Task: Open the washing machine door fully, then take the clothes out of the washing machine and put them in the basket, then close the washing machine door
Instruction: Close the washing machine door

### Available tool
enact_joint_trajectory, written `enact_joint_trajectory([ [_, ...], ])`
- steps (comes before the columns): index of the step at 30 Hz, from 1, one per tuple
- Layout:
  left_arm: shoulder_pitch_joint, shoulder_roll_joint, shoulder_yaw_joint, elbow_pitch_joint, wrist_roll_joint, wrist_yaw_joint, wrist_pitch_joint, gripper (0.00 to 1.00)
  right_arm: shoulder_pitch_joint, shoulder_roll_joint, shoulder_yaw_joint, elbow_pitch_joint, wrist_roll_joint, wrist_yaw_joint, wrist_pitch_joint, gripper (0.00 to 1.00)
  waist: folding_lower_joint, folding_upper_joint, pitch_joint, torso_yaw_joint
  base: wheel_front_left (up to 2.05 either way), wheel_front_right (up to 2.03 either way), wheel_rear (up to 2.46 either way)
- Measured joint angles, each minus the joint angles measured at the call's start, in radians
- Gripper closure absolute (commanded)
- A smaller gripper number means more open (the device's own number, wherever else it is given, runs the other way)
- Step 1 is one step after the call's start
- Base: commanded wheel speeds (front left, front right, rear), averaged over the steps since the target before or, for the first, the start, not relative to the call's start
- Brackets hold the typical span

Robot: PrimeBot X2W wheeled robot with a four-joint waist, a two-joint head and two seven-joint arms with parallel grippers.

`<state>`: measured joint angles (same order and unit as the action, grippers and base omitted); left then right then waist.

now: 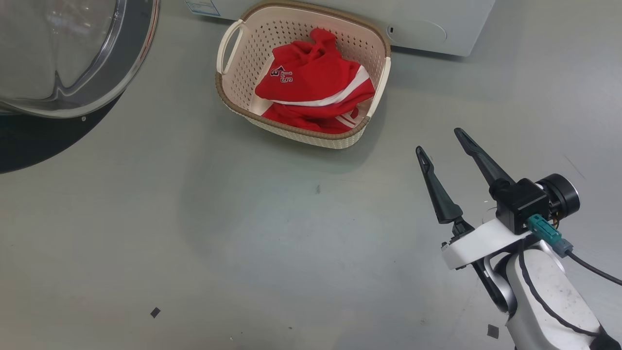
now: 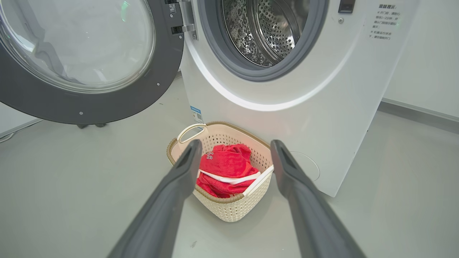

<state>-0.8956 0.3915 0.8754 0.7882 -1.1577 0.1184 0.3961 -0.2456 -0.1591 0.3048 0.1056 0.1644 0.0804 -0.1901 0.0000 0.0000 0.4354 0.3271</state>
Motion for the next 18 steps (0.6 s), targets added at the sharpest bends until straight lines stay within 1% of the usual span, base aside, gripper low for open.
enact_joint_trajectory([
  [2, -0.033, 0.0, 0.039, 0.03, -0.024, 0.001, -0.001, 1.0, -0.002, -0.001, 0.001, 0.0, 0.0, 0.0, 0.0, 0.0, 0.0, 0.0, 0.001, -0.001, 0.0, 0.0, 0.0],
  [7, -0.062, 0.001, 0.063, 0.09, -0.052, 0.001, 0.012, 1.0, -0.015, -0.001, 0.004, 0.0, 0.0, 0.0, 0.0, 0.0, 0.0, 0.0, 0.003, -0.004, 0.0, 0.0, 0.0],
  [16, -0.074, 0.025, 0.008, 0.148, -0.008, 0.002, 0.043, 1.0, -0.015, -0.001, 0.004, 0.0, 0.0, 0.0, 0.0, 0.0, 0.0, 0.0, 0.006, -0.014, 0.0, 0.0, 0.0],
  [18, -0.083, 0.031, 0.004, 0.159, -0.004, 0.008, 0.045, 1.0, -0.015, -0.001, 0.004, 0.0, 0.0, 0.0, 0.0, 0.0, 0.0, 0.0, 0.006, -0.016, 0.0, 0.0, 0.0],
])
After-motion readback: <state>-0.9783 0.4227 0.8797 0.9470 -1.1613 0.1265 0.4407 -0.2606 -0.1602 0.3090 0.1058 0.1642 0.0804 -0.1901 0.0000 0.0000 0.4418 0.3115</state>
